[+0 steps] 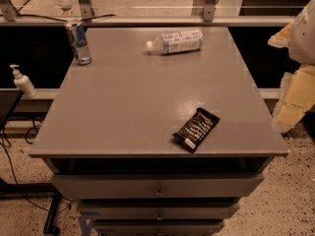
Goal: Pick rxbar chocolate
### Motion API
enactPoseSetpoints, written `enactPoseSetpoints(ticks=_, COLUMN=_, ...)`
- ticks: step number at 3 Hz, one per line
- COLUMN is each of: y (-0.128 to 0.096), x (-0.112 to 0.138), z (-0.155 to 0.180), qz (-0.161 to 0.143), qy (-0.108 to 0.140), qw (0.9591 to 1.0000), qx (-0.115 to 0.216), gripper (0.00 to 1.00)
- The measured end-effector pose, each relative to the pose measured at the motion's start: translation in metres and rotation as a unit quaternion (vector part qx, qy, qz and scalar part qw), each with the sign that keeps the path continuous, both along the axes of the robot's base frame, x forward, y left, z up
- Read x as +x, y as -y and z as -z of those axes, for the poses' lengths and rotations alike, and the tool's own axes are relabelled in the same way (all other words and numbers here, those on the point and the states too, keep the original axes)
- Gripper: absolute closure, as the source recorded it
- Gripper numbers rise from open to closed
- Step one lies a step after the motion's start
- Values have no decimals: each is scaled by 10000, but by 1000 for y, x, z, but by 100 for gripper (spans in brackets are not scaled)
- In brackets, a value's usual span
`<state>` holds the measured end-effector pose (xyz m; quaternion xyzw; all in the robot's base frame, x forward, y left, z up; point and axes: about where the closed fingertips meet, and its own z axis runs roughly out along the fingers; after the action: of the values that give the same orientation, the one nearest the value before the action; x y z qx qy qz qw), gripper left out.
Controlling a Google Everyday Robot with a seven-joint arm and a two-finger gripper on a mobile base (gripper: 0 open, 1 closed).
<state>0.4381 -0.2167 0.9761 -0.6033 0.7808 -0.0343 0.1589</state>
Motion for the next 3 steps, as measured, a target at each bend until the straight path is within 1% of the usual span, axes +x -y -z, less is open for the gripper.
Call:
enactPoseSetpoints(ticks=1, y=0, x=0, z=0, qz=0, qy=0, qw=10000, qx=0, gripper=0)
enactPoseSetpoints(ticks=2, y=-2, x=2, z=0, qz=-86, qy=57, qw=9999, qx=30, gripper=0)
enactPoseSetpoints(ticks=3, y=-9, x=6, z=13, qz=-449, qy=18, qw=9988, qx=211, gripper=0)
